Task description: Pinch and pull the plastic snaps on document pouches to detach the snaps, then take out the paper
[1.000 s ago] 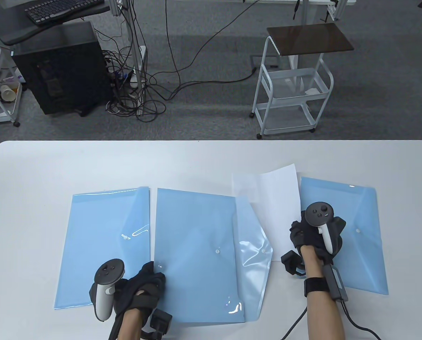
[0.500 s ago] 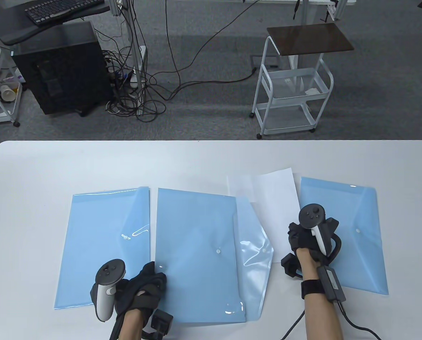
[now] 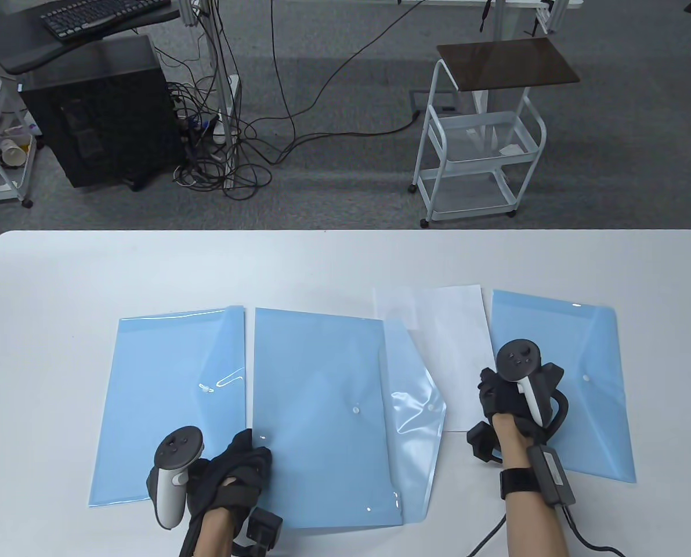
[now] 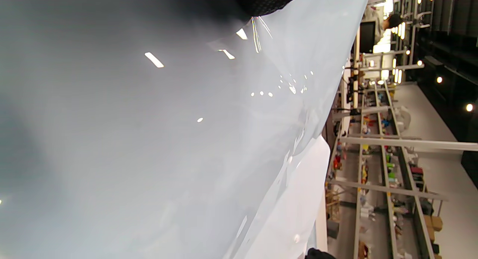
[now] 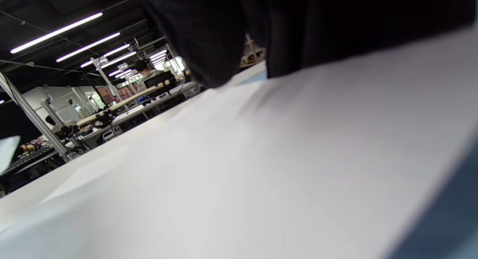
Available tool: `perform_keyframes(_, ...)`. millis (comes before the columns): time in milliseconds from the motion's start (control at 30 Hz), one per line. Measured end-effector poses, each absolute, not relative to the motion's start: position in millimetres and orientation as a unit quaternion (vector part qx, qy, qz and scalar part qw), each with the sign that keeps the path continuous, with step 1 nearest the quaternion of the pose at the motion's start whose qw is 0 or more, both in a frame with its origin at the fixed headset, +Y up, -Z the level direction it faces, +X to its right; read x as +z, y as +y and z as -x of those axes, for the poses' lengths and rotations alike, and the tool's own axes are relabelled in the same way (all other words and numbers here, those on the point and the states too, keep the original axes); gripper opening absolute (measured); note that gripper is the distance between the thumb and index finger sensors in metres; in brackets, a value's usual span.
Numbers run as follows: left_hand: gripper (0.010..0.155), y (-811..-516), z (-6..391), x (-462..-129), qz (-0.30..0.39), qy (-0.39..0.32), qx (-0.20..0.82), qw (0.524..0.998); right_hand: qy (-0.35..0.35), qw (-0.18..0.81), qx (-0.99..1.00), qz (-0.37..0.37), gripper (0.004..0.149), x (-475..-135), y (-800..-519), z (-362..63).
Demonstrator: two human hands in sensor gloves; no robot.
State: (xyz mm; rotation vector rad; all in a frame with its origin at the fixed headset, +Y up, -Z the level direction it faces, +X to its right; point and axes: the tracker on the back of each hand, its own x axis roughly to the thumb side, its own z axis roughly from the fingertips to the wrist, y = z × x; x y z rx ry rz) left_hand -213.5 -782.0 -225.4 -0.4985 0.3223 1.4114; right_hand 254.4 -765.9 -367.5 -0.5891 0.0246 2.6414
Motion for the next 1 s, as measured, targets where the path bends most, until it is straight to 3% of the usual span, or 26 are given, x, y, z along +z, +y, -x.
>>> perform_keyframes(267,0.051,-781.2,214.7,-224.3,0.221,0.144,0.643,0.719,-0.007,0.218,0.955,0.201,0.072,-353.6,-754.8,-258.9)
perform_keyframes(433,0.051,-780.6,214.7,-224.2,0.22,0.137,0.648,0.716,-0.016,0.259,0.953,0.154,0.078,-339.6,-741.4,-254.3)
perform_keyframes(767,0.051,-780.7,211.2,-223.6,0.233,0.115,0.67,0.696,0.103,0.396,0.911,0.048,0.085,-308.3,-748.9,-234.1)
perform_keyframes(867,0.051,-781.4,209.9,-223.1,0.237,0.112,0.673,0.692,0.121,0.424,0.897,0.04,0.081,-301.5,-755.6,-230.7)
perform_keyframes(1000,0.051,-782.7,207.2,-223.2,0.244,0.109,0.669,0.694,0.129,0.469,0.873,0.027,0.064,-295.7,-758.5,-228.5)
